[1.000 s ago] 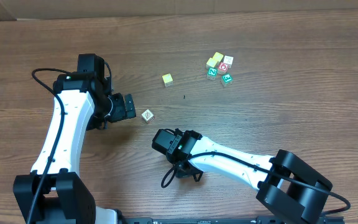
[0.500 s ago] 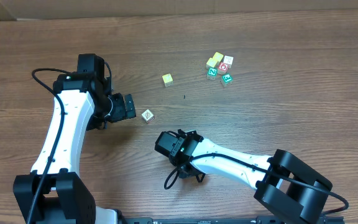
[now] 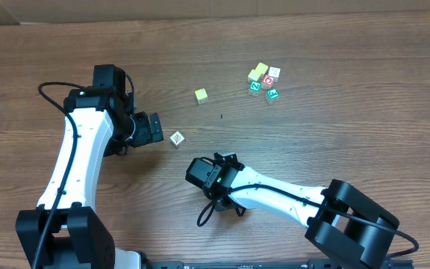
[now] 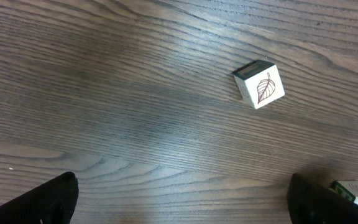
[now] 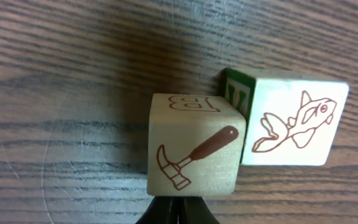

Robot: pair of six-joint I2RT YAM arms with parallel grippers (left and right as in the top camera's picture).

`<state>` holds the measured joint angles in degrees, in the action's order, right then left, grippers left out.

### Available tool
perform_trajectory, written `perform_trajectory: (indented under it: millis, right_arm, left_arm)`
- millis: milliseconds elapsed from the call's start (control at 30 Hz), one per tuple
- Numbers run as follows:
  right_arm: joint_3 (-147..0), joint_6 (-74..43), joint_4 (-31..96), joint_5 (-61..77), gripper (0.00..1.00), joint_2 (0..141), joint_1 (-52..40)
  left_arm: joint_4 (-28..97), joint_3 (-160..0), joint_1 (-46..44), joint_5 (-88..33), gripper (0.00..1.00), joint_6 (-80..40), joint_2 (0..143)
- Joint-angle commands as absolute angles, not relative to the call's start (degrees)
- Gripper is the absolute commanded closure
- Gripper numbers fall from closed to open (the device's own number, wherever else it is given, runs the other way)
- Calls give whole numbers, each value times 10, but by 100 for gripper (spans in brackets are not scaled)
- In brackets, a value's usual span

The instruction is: Flip 3 blocks

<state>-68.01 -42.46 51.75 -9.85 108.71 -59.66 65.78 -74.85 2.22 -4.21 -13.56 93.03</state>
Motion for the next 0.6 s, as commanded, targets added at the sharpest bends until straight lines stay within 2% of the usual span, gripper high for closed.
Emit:
perform_trajectory:
  millis: [0,567]
  right_arm:
    - [-678,-435,513,-120,96,1081,-597]
    - [-678,-435,502,-140,91,1081,-597]
  left_arm:
    - [657,-761,19,-39,0,-133,934]
    - [657,-761,19,-39,0,-133,934]
